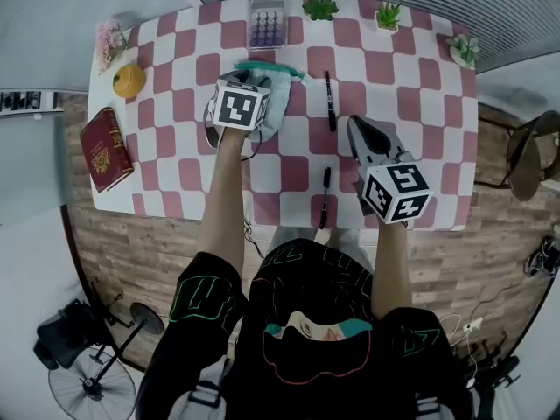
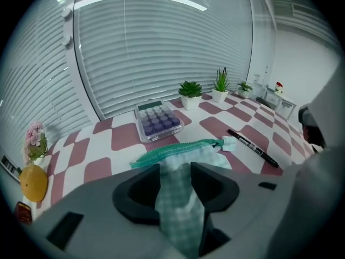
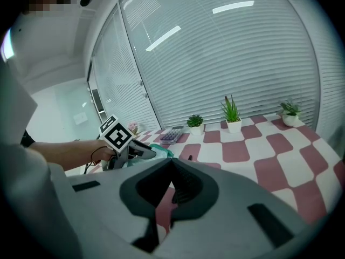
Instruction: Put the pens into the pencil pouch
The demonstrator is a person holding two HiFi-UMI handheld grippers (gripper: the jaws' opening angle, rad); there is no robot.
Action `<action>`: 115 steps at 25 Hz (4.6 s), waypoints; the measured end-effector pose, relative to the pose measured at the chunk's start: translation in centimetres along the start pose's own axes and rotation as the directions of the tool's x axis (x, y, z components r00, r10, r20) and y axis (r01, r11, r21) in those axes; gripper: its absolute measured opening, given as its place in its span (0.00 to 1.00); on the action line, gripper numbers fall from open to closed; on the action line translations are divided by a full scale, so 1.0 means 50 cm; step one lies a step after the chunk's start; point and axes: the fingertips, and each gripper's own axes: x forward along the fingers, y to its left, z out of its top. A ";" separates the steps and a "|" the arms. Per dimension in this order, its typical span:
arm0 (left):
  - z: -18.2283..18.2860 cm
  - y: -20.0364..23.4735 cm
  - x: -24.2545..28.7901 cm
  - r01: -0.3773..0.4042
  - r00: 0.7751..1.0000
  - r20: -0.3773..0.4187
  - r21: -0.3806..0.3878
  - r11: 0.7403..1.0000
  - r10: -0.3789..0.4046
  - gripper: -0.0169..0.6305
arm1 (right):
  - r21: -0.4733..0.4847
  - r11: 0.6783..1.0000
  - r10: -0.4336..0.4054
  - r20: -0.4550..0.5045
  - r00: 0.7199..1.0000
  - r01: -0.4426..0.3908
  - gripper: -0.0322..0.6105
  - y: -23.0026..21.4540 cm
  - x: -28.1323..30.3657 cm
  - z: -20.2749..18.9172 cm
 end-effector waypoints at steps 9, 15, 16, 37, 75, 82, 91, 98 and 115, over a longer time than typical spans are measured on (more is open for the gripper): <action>-0.008 0.007 0.001 0.011 0.998 0.061 -0.071 0.997 -0.006 0.06 | -0.018 1.000 0.000 -0.007 1.000 -0.001 0.05 0.027 0.004 0.002; -0.021 0.006 0.014 0.021 0.998 0.060 -0.080 0.997 -0.016 0.04 | -0.039 0.999 0.005 -0.001 1.000 -0.005 0.05 0.047 -0.002 0.012; -0.021 0.006 0.015 0.023 0.998 0.059 -0.078 0.997 -0.019 0.03 | -0.044 0.999 0.004 0.002 1.000 -0.004 0.05 0.049 -0.004 0.016; 0.032 -0.012 -0.168 0.141 0.893 0.450 -0.230 0.963 -0.023 0.03 | -0.109 0.994 0.030 0.051 0.998 -0.024 0.05 0.078 -0.026 0.081; 0.099 -0.272 -0.564 0.505 0.274 0.732 0.442 0.741 -0.623 0.03 | -0.446 0.755 0.588 0.134 0.798 -0.481 0.20 0.264 -0.153 0.190; 0.080 -0.301 -0.573 0.569 0.232 0.684 0.482 0.667 -0.692 0.03 | -0.518 0.616 0.705 0.028 0.708 -0.593 0.30 0.336 -0.178 0.160; 0.064 -0.312 -0.571 0.605 0.222 0.659 0.484 0.632 -0.719 0.03 | -0.564 0.569 0.712 -0.027 0.702 -0.599 0.14 0.367 -0.173 0.139; 0.054 -0.283 -0.576 0.592 0.212 0.709 0.454 0.666 -0.672 0.03 | -0.523 0.590 0.722 0.002 0.692 -0.615 0.07 0.357 -0.178 0.147; 0.024 -0.210 -0.594 0.568 0.159 0.818 0.382 0.729 -0.553 0.03 | -0.443 0.660 0.705 0.088 0.704 -0.606 0.06 0.277 -0.202 0.162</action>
